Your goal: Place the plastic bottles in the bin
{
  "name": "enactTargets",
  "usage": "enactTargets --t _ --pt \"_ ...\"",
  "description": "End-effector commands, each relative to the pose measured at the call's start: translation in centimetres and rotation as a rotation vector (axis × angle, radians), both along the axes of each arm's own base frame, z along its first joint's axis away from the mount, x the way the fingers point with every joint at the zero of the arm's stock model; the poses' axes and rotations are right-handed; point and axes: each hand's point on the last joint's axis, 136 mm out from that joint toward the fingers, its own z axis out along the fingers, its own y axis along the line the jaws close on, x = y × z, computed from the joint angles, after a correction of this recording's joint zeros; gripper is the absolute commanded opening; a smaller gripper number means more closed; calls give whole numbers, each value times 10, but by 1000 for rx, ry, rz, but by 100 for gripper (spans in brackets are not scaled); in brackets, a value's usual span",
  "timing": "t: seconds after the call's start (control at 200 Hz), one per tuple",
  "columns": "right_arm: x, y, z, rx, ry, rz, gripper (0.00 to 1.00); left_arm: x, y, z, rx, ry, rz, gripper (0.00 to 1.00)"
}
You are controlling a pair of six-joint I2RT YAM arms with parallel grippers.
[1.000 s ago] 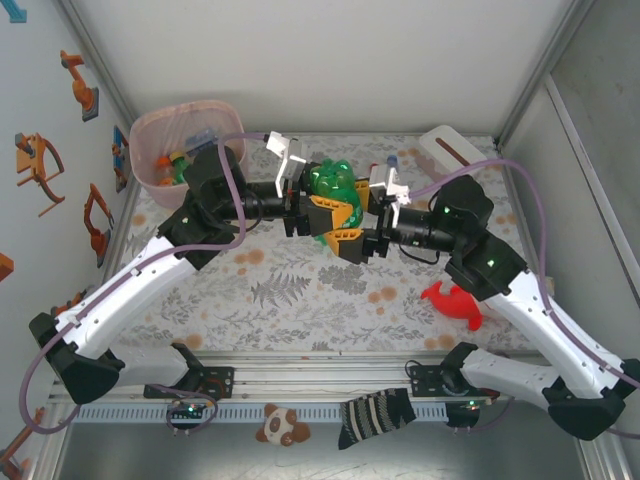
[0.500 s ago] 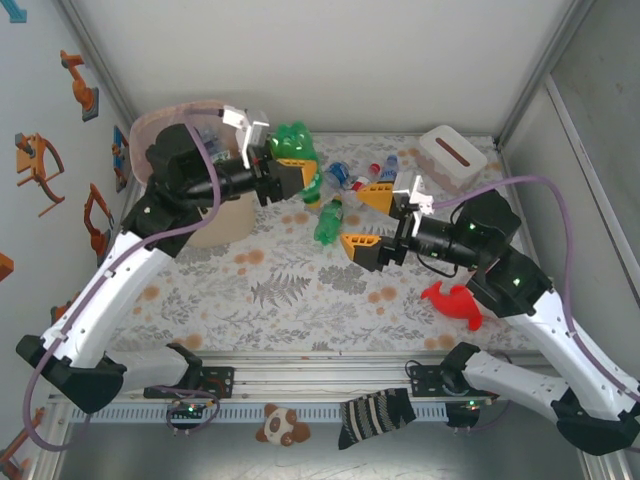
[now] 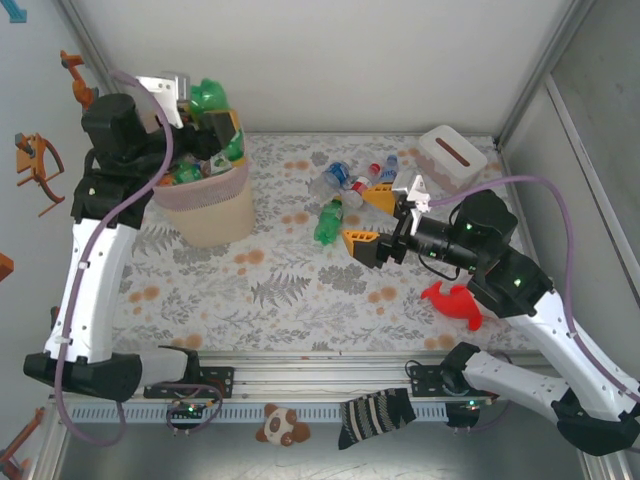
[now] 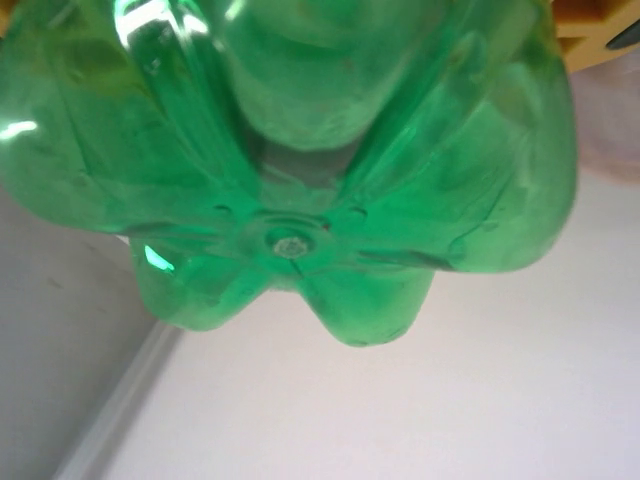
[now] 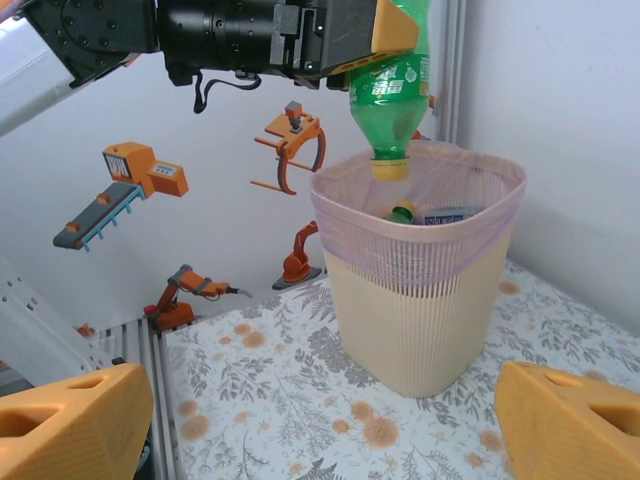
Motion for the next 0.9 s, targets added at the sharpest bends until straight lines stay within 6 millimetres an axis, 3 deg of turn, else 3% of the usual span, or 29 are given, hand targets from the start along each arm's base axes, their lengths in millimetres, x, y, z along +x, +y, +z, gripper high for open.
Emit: enactTargets --t 0.0,0.18,0.426,0.681,0.891 --pt "-1 -2 7 10 -17 -10 87 20 28 -13 -20 103 101 47" --pt "-2 -2 9 19 -10 -10 87 55 49 -41 -45 244 124 47" --pt "-2 -3 10 22 -8 -14 87 90 59 -104 -16 457 127 47" --pt "-1 -2 11 22 -11 -13 87 96 55 -175 3 672 99 47" --pt "0 0 8 15 -2 -8 87 86 52 -231 91 852 86 51"
